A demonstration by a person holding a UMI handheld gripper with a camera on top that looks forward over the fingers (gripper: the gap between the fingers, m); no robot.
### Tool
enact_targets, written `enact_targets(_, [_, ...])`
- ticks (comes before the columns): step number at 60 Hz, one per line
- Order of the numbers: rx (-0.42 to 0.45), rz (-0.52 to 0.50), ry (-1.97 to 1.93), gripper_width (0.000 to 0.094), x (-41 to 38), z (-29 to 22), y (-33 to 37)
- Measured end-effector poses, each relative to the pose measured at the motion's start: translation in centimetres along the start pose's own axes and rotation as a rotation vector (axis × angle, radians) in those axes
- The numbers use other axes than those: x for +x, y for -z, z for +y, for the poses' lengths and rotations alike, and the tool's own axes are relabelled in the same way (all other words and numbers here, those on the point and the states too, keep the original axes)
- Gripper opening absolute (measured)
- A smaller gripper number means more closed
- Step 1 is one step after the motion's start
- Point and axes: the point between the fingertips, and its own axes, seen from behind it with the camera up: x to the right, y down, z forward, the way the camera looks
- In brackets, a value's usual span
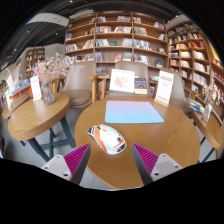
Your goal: Arrange mouse
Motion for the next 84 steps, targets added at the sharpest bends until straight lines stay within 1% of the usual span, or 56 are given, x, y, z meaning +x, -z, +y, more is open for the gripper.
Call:
enact_targets(16, [-0.059,0.006,-0.001,0.0861,0.1,0.0,-5.3])
enact_targets(22, [-0.058,0.002,-0.025,0.0859,0.3,-0.5,-6.4])
enact_targets(34, [-0.064,0.033,-0.033,0.0857,1.4,-1.5,-8.3])
enact_targets(37, [-0.082,0.031,-0.065,0.0862,1.4,-1.4,-8.6])
enact_targets(41, [-0.083,0.044,-0.051,0.0852,1.9,-1.9,-9.0])
enact_targets(43, [-0.089,0.045,-0.042,0.0866,1.9,-1.8,-9.2])
enact_targets(50, [-0.106,0.036,-0.059,0.0846,1.9,-1.9,-9.6])
enact_targets(72, [-0.127,0.056,-0.075,0.0853,1.8,-2.2,-10.1])
enact_targets(74, [-0.127,0.050,-0.074,0.0811,1.6,-2.2,-10.2])
enact_targets(75, [-0.125,0.041,-0.071,0.0759,1.4,-2.3,-10.2])
enact_targets(76, [-0.123,0.033,-0.068,0.0656,1.2,-2.4,-10.2])
enact_targets(77, [-0.121,0.041,-0.067,0.0508,1.4,-2.4,-10.3])
enact_targets(78, [-0.112,0.064,-0.065,0.0501,1.9,-2.6,-10.3])
enact_targets(80, [-0.121,0.085,-0.064,0.0474,2.4,-2.4,-10.4])
enact_targets(84, [-0.133,0.070,-0.071,0.0437,2.3,-2.4,-10.4])
